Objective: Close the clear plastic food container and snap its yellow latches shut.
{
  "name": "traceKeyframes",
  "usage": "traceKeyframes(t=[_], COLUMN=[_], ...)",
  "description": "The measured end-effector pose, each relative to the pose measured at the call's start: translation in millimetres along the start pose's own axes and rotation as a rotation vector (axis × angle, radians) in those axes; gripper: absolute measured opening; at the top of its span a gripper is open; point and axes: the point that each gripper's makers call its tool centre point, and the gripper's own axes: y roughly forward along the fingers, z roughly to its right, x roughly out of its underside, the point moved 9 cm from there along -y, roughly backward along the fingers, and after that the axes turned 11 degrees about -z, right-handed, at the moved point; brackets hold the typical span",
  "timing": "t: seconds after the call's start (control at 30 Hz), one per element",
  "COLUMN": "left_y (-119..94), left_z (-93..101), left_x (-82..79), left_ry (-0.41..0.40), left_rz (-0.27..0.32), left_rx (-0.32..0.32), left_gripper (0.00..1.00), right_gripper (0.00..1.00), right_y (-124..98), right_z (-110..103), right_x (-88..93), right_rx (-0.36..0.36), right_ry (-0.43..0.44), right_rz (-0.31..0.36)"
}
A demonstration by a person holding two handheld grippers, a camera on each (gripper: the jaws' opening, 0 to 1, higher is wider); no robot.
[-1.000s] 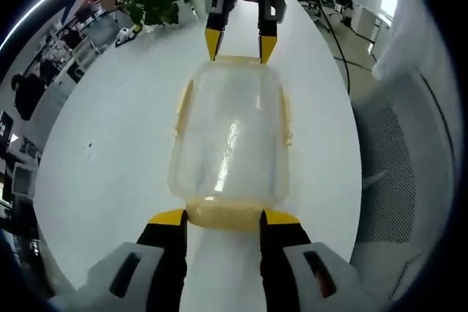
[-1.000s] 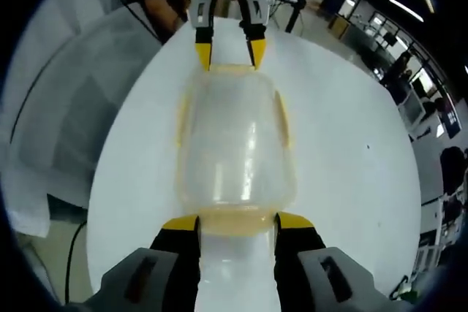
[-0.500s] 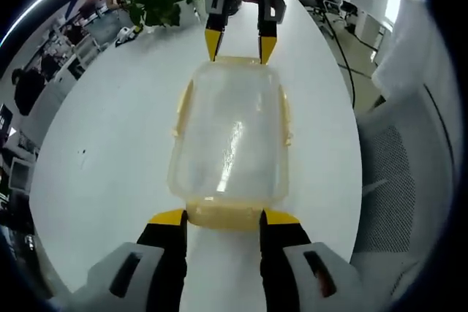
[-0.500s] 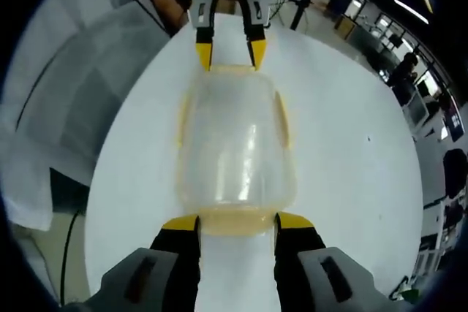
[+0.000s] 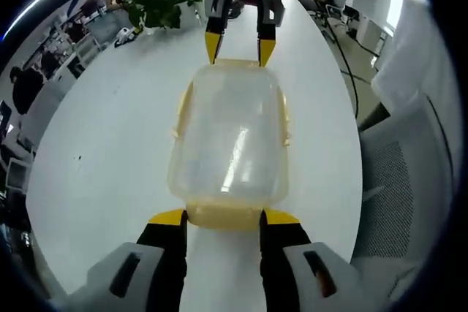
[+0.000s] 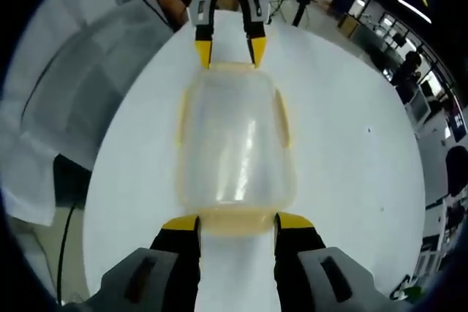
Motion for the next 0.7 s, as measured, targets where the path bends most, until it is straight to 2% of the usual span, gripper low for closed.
traceKeyframes(t=[0.7], left_y=[11.5], left_z=[-0.8], left_x=[-15.6], left_ry=[-0.004], left_rz=[0.001], left_rx=[0.028], left_gripper=[0.38], right_gripper=[0.38], right_y=[3.8], right_z=[5.0], right_x=[19.9], right_rx=[-0.055], right_ry=[0.012], right_rz=[-0.004])
